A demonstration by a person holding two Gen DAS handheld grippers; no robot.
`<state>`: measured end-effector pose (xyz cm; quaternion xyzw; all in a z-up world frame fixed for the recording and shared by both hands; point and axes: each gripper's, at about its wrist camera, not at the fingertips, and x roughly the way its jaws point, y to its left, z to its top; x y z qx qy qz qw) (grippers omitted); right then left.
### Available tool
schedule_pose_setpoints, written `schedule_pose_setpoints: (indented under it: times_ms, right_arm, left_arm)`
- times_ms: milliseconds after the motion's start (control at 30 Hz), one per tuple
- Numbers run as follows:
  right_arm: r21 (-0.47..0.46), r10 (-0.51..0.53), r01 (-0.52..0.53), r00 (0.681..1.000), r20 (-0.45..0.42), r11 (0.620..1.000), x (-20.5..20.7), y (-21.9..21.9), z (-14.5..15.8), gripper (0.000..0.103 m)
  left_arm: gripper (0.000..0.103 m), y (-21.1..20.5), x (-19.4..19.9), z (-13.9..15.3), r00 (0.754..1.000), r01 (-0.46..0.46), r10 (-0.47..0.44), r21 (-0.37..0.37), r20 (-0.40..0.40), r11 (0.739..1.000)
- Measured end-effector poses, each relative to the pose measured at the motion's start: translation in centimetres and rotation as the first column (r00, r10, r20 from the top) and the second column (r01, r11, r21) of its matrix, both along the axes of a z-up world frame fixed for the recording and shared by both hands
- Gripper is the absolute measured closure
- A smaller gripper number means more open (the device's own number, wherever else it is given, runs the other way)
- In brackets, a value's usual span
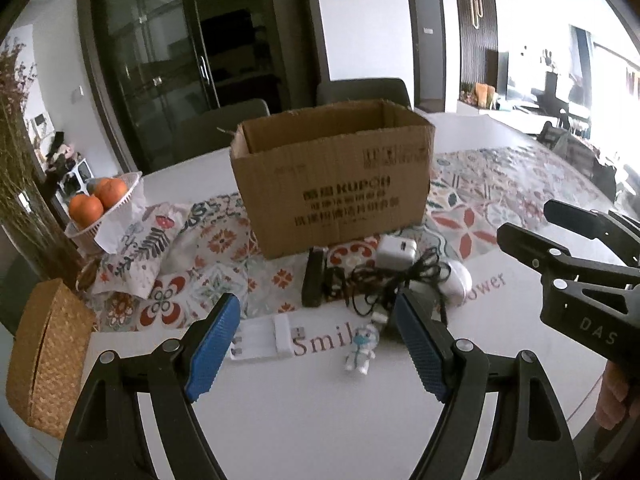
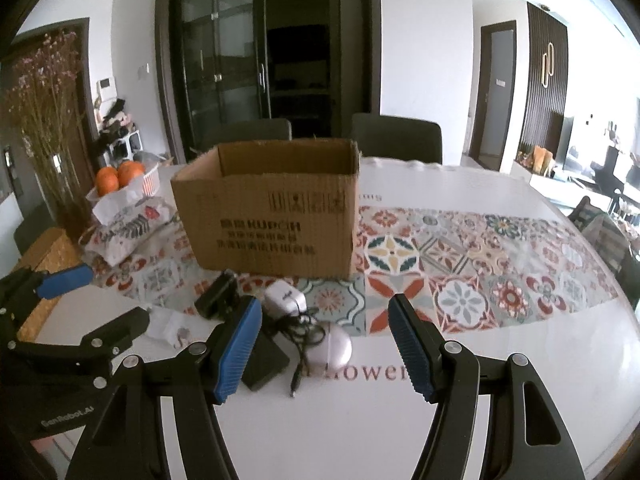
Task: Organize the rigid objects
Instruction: 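Move both grippers back toward the remaining items beside the box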
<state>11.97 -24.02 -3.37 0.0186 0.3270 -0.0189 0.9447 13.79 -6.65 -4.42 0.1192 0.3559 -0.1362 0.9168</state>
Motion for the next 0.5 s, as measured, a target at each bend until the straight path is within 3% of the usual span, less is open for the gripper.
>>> schedule_pose_setpoints:
  times_ms: [500]
  right_arm:
    - [0.023, -0.011, 0.014, 0.993, -0.118, 1.000, 0.4, -0.6, -4.4, 0.037]
  left_arm:
    - [0.024, -0.4, 0.7, -4.1, 0.990, 0.028, -0.026, 0.012, -0.140, 1.000]
